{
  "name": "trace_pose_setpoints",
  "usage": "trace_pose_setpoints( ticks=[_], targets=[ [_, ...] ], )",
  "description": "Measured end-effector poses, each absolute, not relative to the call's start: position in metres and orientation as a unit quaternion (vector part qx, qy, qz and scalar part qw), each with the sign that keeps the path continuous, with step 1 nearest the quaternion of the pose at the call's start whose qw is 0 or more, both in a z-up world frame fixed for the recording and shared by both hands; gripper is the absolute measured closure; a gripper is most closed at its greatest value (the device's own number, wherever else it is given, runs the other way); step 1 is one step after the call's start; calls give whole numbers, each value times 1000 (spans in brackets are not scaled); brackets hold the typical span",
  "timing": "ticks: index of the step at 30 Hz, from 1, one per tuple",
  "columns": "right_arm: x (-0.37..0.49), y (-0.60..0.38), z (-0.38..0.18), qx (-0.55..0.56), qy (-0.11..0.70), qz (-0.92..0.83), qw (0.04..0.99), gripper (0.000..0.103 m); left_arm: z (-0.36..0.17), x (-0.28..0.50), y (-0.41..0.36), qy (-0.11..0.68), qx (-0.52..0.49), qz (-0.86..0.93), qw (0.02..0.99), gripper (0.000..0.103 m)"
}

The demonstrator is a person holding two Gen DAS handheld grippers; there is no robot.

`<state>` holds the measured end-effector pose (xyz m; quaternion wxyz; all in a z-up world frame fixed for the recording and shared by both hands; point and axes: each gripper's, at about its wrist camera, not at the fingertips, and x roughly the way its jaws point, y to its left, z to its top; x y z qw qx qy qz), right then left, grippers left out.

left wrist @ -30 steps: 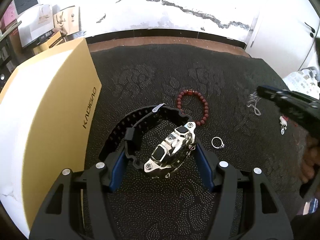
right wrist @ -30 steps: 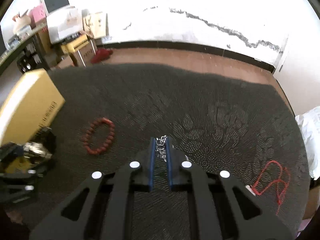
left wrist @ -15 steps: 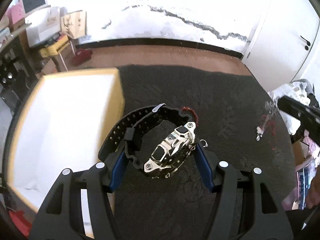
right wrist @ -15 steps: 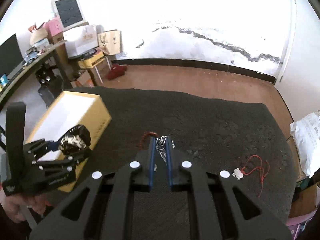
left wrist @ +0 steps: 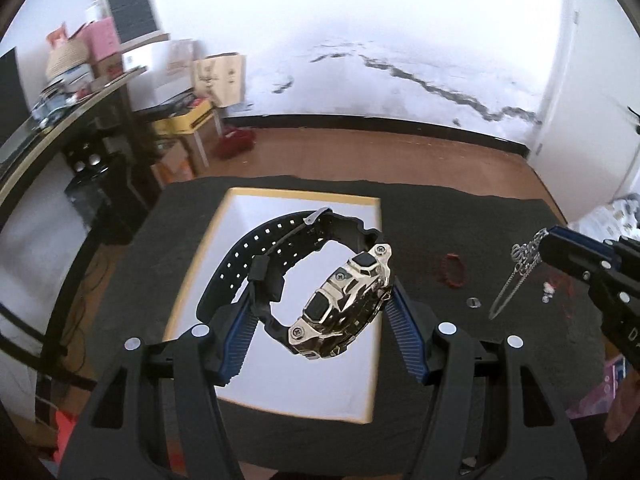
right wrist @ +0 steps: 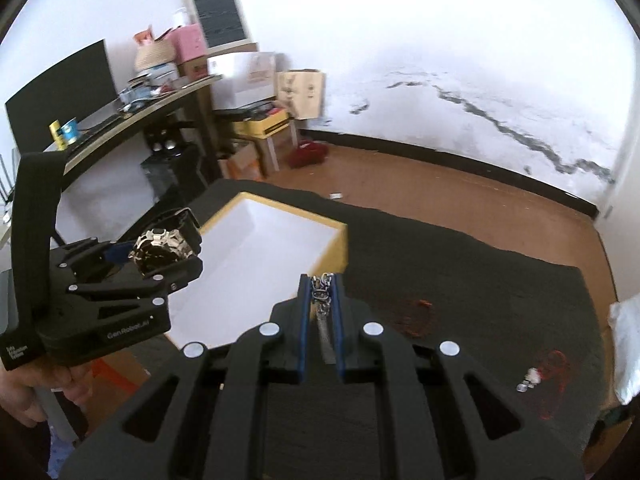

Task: Organize jewelry
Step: 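Carry the watch with the left tool and the chain with the right tool over the yellow box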

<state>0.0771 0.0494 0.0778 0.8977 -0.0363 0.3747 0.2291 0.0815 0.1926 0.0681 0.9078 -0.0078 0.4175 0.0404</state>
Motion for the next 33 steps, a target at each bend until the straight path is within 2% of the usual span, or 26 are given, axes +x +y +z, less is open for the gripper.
trace_pose_setpoints(
  ticks=[6, 11, 24, 33],
  targets=[
    [91, 98, 57, -44, 397, 248, 882, 92, 50, 77, 247, 424, -27, 83, 902, 41],
    [113, 135, 34, -56, 406, 275, 870, 92, 7, 93, 277, 452, -43, 115, 884, 41],
    [160, 165, -32, -73, 430, 291, 851, 92, -89, 140, 280, 499, -74, 142, 852, 41],
    [165, 169, -40, -77, 440, 299, 843, 92, -104, 145, 279, 510, -73, 152, 843, 41]
  ],
)
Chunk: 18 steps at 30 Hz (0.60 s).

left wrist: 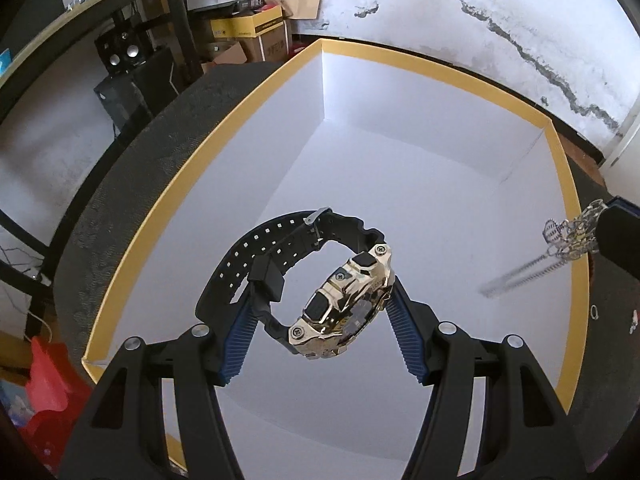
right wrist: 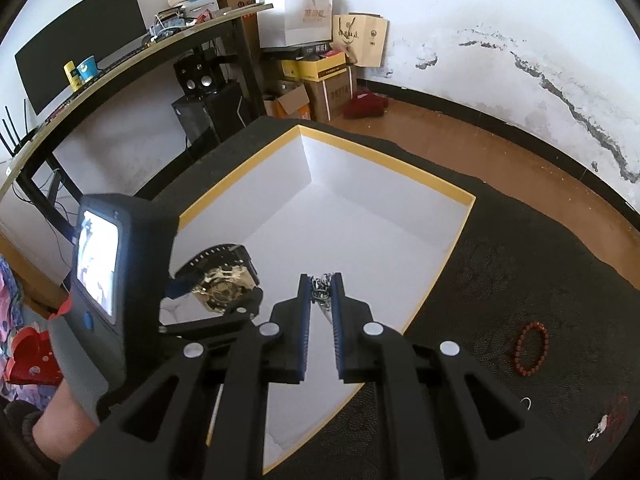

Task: Organize jewelry
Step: 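Carry the watch with the left tool and the chain with the right tool over the yellow box, then open the left tool to drop the watch while the right tool releases the chain into the box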

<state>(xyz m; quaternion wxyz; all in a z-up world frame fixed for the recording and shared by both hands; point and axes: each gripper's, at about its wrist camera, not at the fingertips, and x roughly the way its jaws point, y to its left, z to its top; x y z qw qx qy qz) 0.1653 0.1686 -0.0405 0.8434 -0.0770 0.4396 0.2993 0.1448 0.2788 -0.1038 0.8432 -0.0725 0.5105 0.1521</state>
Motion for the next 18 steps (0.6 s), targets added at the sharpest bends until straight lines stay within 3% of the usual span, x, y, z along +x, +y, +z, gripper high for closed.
trace_pose_setpoints(
  ticks=[8, 15, 18],
  targets=[
    [167, 170, -34, -74, 436, 303, 844, 92, -106, 145, 281, 520, -80, 154, 836, 40],
    [170, 169, -36, -73, 441, 299, 843, 92, -93, 137, 275, 501, -49, 162, 849, 15],
    [173, 171, -37, -74, 442, 298, 843, 92, -90, 131, 275, 503, -52, 154, 849, 14]
  ],
)
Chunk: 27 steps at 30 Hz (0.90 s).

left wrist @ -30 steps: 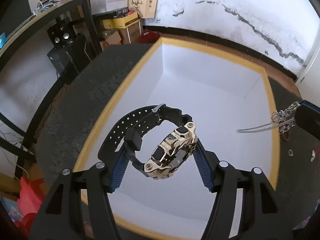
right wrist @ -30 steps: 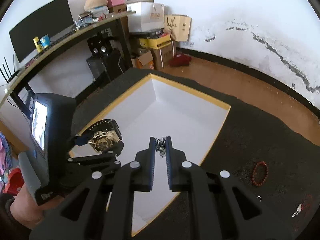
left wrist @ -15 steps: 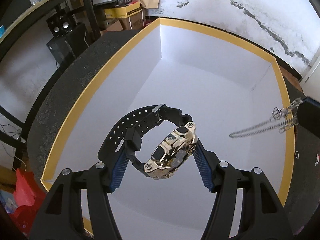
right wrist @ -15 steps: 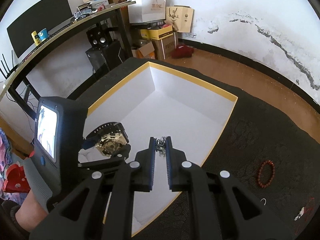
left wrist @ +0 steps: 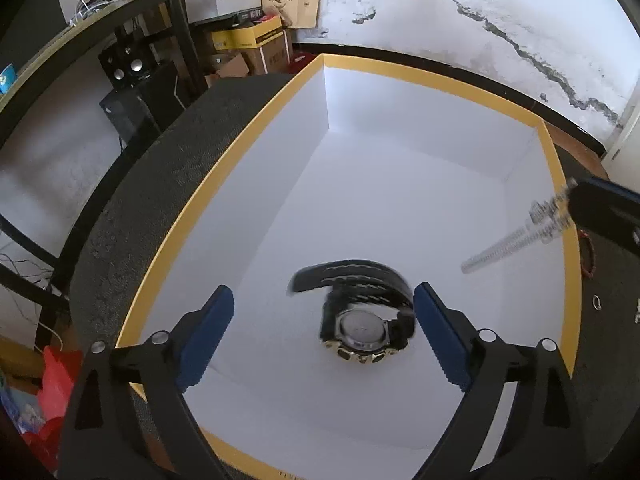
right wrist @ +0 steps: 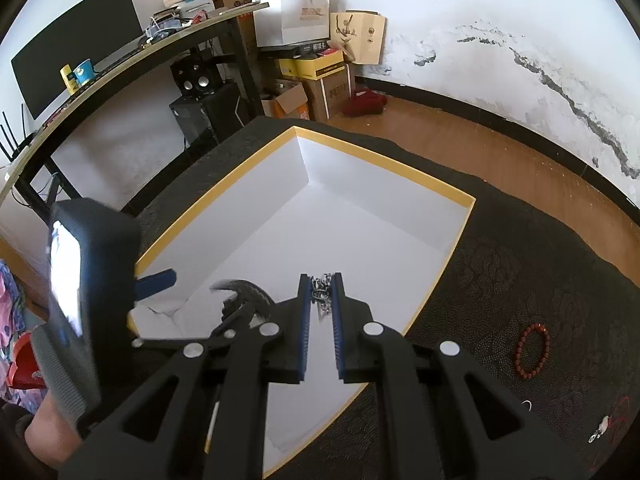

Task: Organize jewelry
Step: 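Open the left tool to drop the watch while the right tool releases the chain into the box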

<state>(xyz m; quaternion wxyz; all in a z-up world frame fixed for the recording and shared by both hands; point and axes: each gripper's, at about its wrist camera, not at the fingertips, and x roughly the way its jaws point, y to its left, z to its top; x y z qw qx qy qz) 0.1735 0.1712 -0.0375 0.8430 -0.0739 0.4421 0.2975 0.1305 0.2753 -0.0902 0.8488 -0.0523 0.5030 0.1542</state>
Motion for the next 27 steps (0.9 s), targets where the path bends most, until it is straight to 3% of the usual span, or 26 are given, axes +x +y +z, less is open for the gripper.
trace_pose_setpoints(
  ticks=[27],
  targets=[
    [216, 208, -96, -117, 486, 270, 823, 92, -91, 82, 264, 443, -93, 144, 880, 11]
  ],
)
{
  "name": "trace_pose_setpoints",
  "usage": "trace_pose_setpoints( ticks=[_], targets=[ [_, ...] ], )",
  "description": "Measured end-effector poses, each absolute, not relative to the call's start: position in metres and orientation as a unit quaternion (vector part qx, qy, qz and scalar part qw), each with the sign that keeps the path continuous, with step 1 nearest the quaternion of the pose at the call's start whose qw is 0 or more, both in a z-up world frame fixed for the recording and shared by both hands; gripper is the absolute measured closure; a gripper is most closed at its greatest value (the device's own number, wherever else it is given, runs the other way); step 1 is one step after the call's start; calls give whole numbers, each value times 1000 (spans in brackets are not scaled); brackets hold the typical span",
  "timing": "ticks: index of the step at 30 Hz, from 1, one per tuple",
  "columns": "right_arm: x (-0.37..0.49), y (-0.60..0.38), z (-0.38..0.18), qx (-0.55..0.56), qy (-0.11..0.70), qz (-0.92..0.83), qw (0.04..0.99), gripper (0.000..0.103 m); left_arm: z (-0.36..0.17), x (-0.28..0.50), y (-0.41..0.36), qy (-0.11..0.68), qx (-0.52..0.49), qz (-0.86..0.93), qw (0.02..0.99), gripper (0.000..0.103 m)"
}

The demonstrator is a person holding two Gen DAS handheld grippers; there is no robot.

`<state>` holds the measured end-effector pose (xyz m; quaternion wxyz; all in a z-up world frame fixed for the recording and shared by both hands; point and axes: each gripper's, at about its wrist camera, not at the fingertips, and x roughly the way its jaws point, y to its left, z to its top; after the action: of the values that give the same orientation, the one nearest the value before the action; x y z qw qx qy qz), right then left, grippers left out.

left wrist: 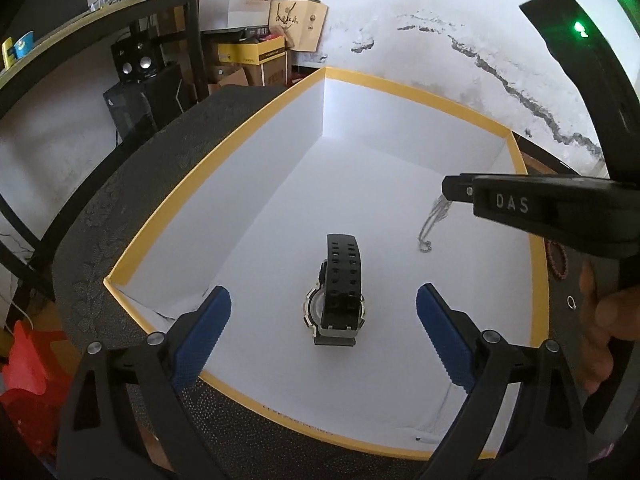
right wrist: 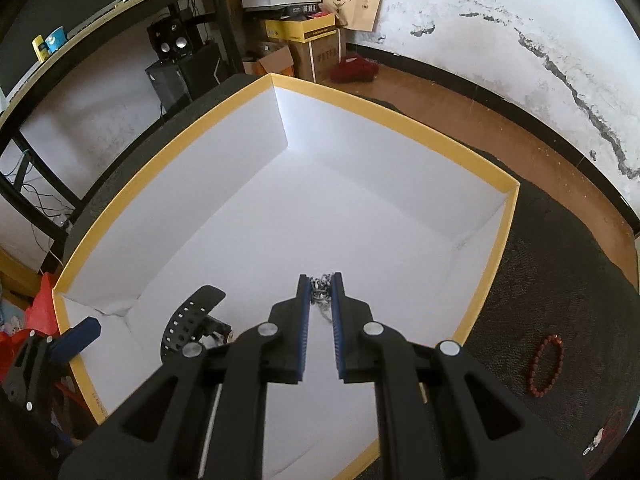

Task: Organize jewelry
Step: 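Open the left tool to drop the watch while the right tool releases the chain into the box, then move both tools back over the remaining jewelry on the rug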

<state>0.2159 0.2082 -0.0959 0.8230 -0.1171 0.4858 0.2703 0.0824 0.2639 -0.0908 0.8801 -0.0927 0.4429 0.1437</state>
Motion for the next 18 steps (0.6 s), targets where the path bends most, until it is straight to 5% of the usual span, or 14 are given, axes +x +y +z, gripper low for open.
trace_pose_setpoints(
  ticks=[2, 3, 4, 6, 18],
  targets=[
    [216, 207, -96, -112, 490, 273, 821, 85, -91, 82, 262, 442, -85, 144, 881, 11],
    [217, 206, -95, -108, 489, 275, 821, 69, -91, 81, 260, 441, -80, 145, 882, 11],
    [217, 206, -94, -105, 488, 276, 822, 39, -91, 81, 260, 440, -77, 145, 883, 11],
    [213, 203, -88, -97, 473, 280, 830, 10, -90, 80, 258, 439, -75, 144, 884, 11],
    [162, 115, -27, -78, 420, 223, 876, 7, -62, 78, 243, 419, -73, 135, 895, 8]
  ],
)
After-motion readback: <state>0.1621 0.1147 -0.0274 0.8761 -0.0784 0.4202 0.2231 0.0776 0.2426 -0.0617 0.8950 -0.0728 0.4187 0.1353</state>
